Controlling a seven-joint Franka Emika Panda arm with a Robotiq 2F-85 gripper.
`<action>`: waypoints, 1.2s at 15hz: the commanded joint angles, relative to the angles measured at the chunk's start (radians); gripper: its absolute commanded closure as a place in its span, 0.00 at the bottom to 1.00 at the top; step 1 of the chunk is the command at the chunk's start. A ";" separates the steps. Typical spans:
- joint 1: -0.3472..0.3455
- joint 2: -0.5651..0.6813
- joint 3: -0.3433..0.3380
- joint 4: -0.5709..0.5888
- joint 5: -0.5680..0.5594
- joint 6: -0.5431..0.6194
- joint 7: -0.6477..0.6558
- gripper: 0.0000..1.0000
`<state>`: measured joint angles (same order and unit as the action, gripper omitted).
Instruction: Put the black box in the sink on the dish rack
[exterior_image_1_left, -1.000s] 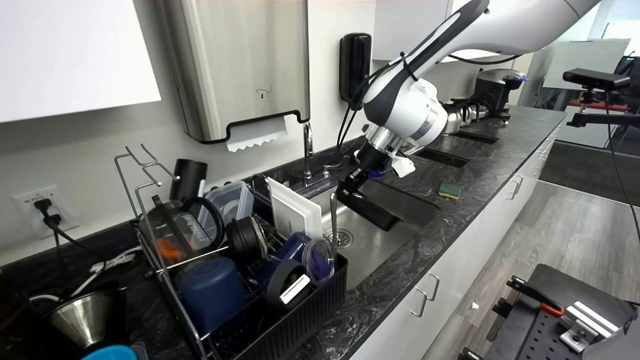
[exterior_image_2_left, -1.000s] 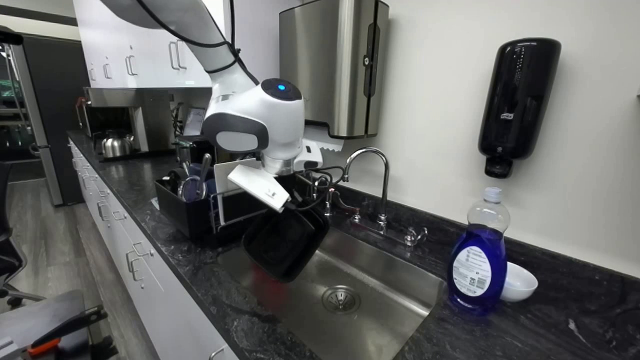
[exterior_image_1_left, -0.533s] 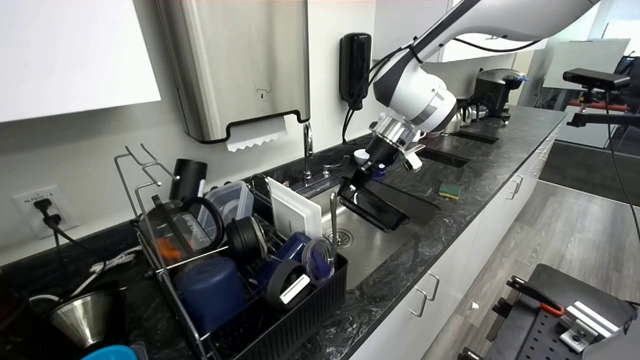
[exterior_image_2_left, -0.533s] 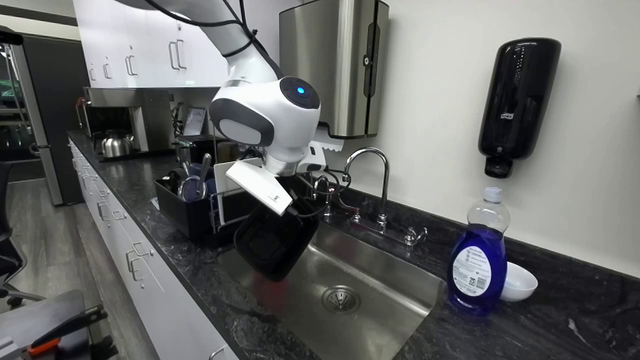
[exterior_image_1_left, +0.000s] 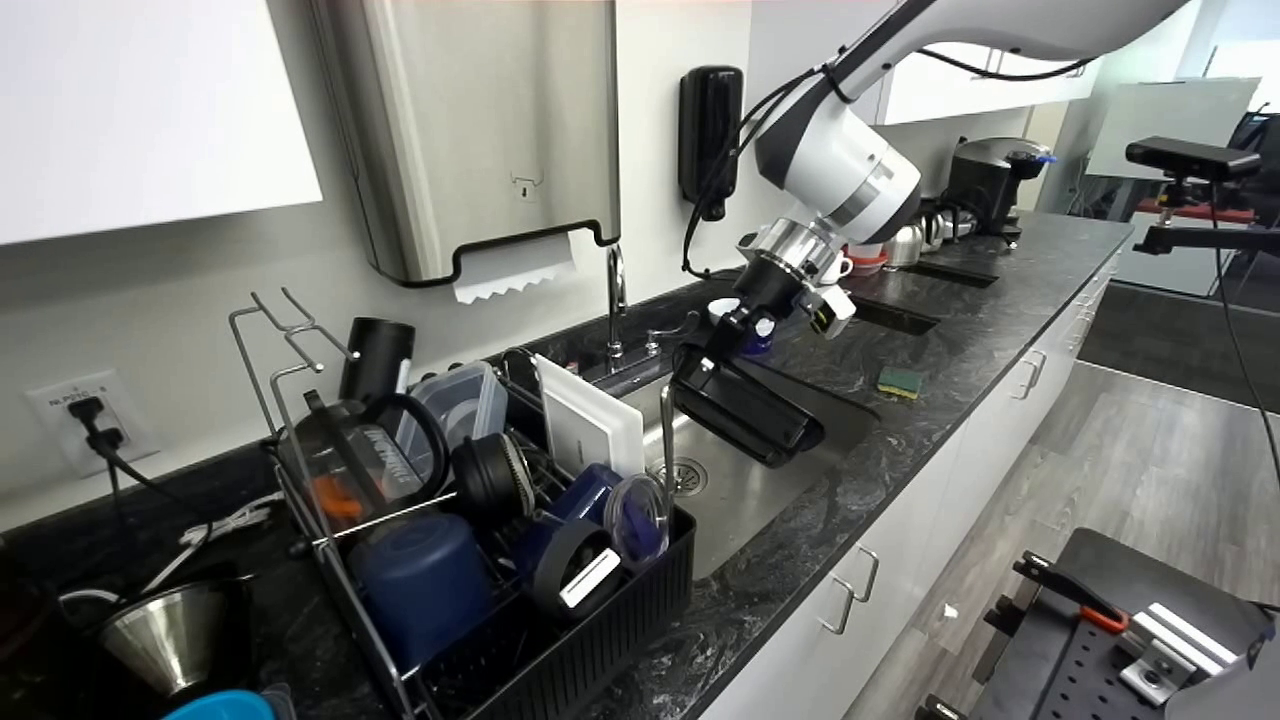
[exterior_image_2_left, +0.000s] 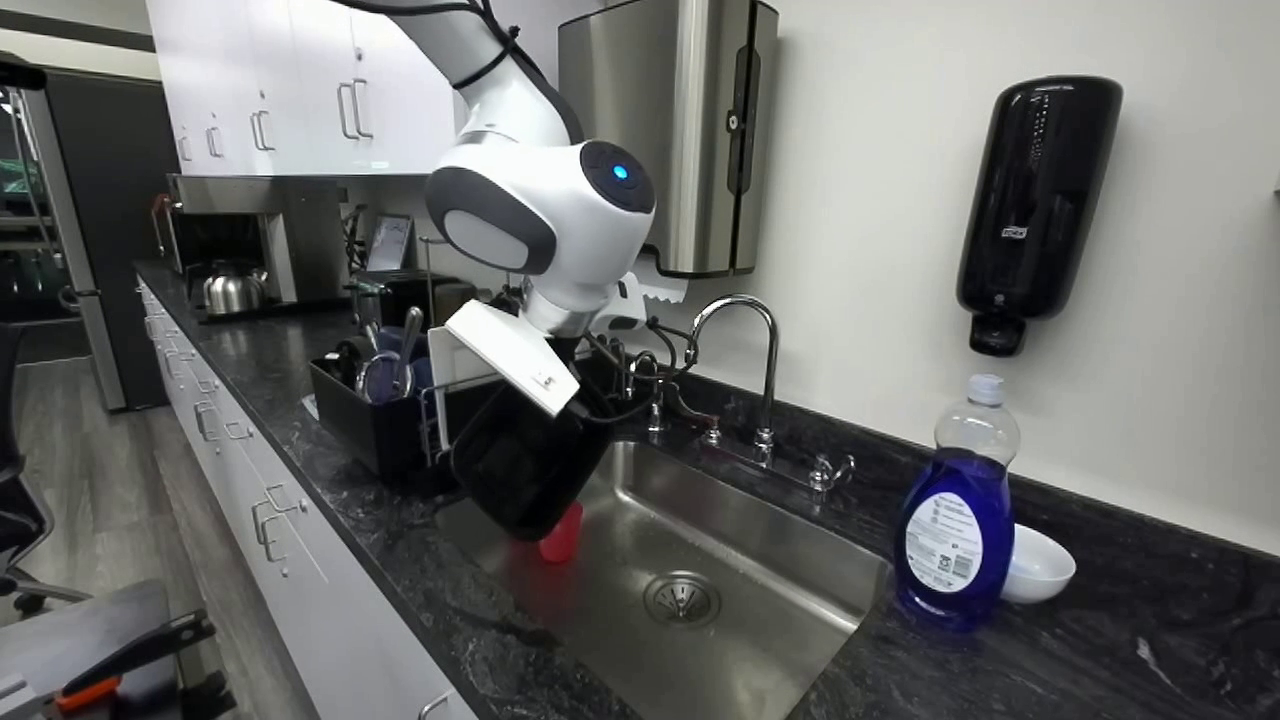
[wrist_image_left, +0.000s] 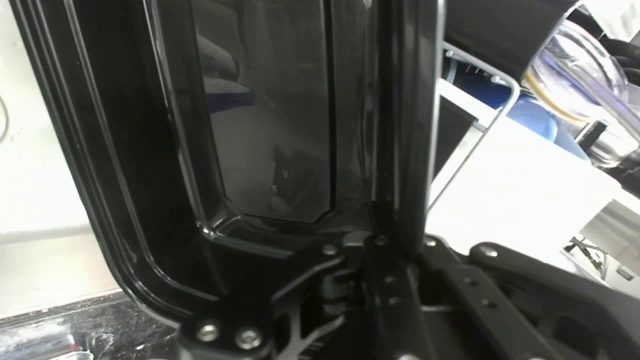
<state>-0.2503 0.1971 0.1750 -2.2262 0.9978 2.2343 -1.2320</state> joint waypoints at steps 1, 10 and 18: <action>0.060 -0.015 -0.076 0.005 0.079 -0.071 -0.079 0.99; 0.095 0.005 -0.159 0.065 0.123 -0.383 -0.283 0.99; 0.125 -0.005 -0.186 0.056 0.113 -0.401 -0.274 0.97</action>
<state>-0.1513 0.1918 0.0165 -2.1719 1.1091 1.8393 -1.5057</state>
